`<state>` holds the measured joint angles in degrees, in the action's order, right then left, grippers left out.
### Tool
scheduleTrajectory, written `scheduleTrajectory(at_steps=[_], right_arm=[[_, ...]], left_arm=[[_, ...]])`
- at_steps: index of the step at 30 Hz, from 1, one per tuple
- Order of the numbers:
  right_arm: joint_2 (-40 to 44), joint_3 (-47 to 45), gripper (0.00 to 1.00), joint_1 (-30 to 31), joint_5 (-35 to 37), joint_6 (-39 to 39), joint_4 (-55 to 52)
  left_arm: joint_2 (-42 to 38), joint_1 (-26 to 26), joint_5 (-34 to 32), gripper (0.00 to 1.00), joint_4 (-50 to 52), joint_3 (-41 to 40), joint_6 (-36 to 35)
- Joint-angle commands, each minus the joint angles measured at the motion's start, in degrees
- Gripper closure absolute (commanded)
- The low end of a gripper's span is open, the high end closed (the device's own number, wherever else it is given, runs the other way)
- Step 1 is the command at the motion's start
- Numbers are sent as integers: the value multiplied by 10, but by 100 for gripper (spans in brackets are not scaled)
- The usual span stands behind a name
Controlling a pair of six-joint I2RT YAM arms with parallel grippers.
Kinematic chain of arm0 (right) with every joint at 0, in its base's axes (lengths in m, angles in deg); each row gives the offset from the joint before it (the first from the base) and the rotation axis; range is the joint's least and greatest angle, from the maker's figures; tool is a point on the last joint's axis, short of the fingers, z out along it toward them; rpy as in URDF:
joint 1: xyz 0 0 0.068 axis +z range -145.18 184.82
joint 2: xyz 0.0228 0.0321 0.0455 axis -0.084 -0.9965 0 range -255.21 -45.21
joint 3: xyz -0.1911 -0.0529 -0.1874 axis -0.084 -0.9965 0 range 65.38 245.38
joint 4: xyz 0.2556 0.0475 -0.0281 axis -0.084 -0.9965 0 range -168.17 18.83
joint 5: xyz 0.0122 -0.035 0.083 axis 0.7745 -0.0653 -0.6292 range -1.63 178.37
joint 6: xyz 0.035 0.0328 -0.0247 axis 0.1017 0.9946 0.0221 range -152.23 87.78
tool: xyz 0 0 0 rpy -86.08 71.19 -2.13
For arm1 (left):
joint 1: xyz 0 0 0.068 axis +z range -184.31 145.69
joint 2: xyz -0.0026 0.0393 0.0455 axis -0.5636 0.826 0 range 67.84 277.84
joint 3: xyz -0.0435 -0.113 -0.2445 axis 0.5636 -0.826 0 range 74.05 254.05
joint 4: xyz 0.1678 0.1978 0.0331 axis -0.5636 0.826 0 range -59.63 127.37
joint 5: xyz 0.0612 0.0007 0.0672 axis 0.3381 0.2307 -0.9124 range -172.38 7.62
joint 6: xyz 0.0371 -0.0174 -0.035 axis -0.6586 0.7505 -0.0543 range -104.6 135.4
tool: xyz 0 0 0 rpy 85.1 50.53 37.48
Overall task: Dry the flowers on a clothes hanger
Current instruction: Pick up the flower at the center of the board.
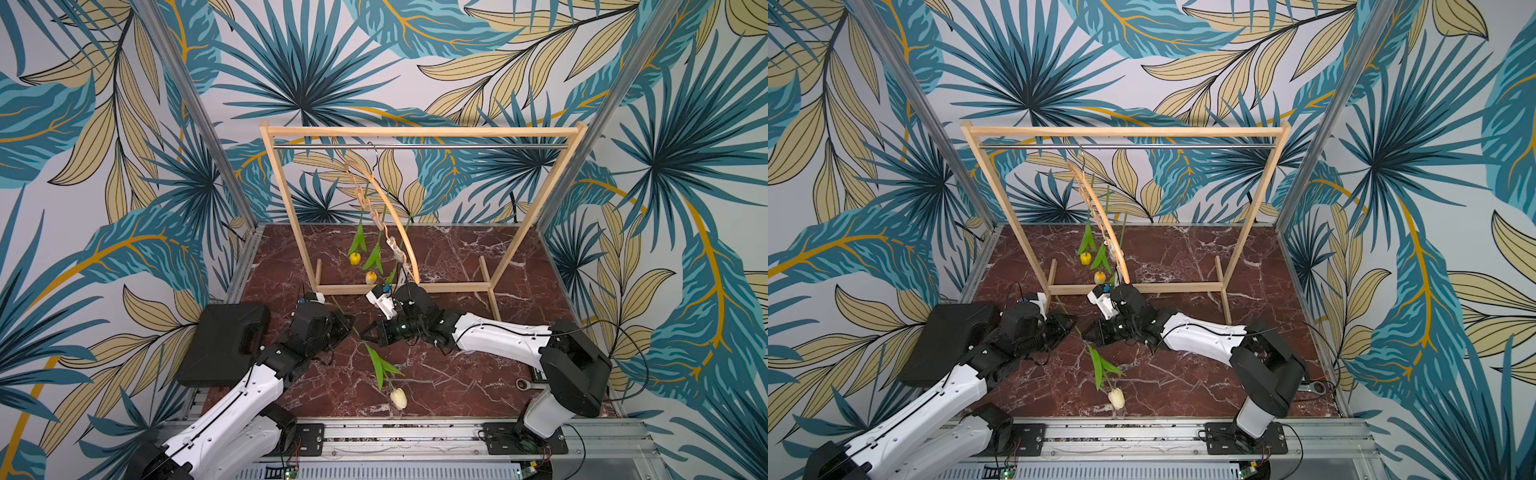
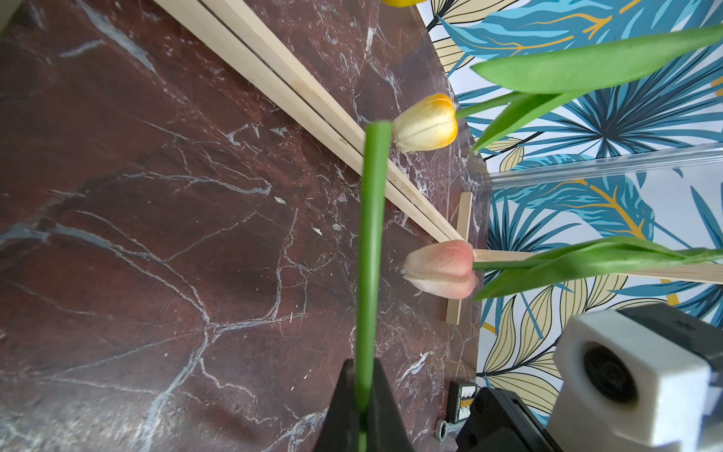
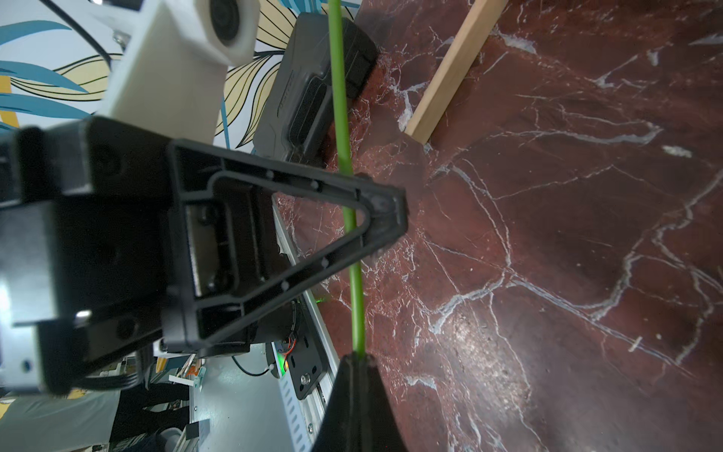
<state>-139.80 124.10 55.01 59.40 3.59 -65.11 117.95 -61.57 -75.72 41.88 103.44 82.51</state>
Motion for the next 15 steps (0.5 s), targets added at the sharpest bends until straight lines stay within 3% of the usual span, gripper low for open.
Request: scheduleTrajectory(at_steps=[1, 2, 5, 7, 11, 15], right_arm=[[25, -1, 100, 2, 15, 9, 2], [27, -2, 97, 3, 20, 10, 0], [40, -20, 73, 1, 48, 19, -3], [59, -49, 64, -5, 63, 34, 13], [114, -114, 59, -24, 80, 66, 50], [192, -145, 57, -37, 94, 63, 14]], left_arm=[[-15, 7, -10, 100, -2, -4, -1], [-17, 7, -9, 100, -1, -3, -2], [-22, 15, -6, 100, 6, 12, -23], [-22, 18, -1, 100, 20, 34, -63], [-9, 26, -4, 100, 91, 103, -155], [10, 45, 24, 100, 138, 186, -244]])
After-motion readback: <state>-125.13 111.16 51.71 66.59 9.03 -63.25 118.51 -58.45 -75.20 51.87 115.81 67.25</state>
